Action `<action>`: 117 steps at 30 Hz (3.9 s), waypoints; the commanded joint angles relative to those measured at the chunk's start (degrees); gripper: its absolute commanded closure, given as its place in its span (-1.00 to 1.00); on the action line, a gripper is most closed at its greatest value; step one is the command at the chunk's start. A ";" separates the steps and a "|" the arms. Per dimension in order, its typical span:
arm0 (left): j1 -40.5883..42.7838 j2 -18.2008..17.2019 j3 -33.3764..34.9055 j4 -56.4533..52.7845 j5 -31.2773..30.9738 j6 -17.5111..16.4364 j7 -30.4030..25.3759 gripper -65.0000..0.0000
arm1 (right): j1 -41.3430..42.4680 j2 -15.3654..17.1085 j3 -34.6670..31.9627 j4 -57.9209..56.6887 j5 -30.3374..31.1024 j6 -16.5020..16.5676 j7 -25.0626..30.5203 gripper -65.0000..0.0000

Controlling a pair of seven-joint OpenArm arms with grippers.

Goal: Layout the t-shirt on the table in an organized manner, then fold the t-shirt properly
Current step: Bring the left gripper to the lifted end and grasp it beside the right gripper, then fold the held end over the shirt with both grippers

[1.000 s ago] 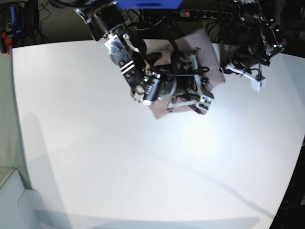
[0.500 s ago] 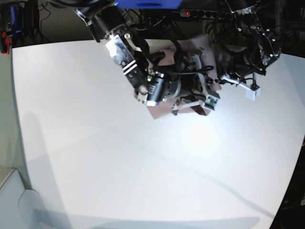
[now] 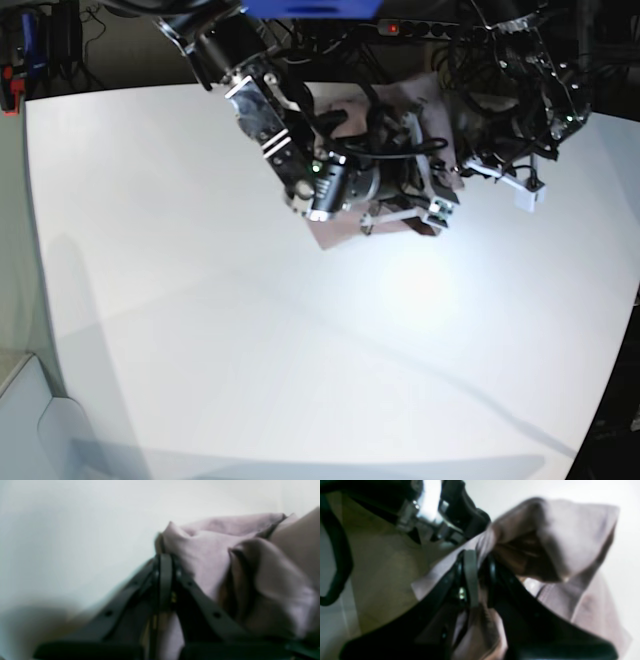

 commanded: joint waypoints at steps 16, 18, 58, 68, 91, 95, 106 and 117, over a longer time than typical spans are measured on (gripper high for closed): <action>0.37 -0.21 0.00 -0.05 3.74 0.80 1.46 1.00 | 0.63 -1.01 -1.95 0.04 1.20 0.29 2.34 0.48; 0.37 -0.21 0.00 -0.05 3.74 0.80 1.46 1.00 | 0.54 -1.01 -4.06 2.15 2.34 0.29 2.25 0.26; 1.78 -13.75 -8.71 12.44 3.04 0.63 6.21 1.00 | -4.29 5.66 4.29 8.56 9.46 0.29 2.86 0.06; 1.51 -16.21 -13.19 12.08 -6.98 0.63 6.21 1.00 | -4.56 7.77 -1.33 -2.69 9.46 0.29 9.46 0.06; 7.67 -17.88 -14.16 12.17 -7.16 0.63 5.59 1.00 | 6.61 -0.41 -1.07 -6.12 9.46 0.29 10.95 0.86; 8.81 -17.61 -16.27 12.08 -7.25 0.63 5.50 1.00 | 7.40 -1.01 -1.24 -10.95 9.46 0.29 13.15 0.92; 8.46 -17.44 -19.78 11.64 -7.16 0.63 5.59 1.00 | 3.62 -1.01 -10.48 -15.79 9.46 0.29 17.63 0.92; 8.37 -17.09 -19.70 12.08 -7.25 0.63 5.59 0.99 | 3.44 1.09 -1.95 3.99 9.37 0.20 9.10 0.92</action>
